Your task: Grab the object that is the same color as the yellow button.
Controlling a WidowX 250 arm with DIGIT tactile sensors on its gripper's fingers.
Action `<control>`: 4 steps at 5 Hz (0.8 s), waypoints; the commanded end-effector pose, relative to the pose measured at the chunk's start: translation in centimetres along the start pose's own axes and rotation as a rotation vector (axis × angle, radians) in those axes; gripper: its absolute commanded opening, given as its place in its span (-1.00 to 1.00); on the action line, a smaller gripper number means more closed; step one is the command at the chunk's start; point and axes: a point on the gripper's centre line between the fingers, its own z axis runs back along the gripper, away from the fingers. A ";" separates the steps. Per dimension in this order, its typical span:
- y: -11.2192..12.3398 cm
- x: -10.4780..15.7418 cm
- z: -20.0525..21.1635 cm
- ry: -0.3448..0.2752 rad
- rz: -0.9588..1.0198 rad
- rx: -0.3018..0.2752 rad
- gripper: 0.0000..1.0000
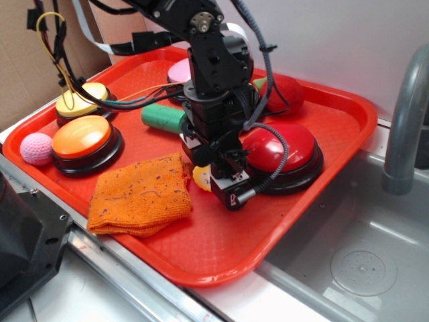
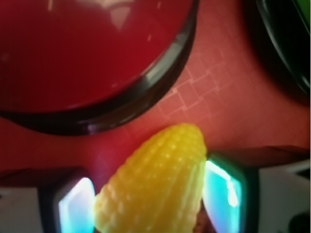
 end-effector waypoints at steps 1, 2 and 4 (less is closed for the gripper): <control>0.9 -0.3 2.2 -0.052 0.023 0.001 -1.00; 2.0 -0.5 5.2 -0.083 0.014 0.007 -1.00; 3.3 -2.0 10.2 -0.045 0.003 0.041 -1.00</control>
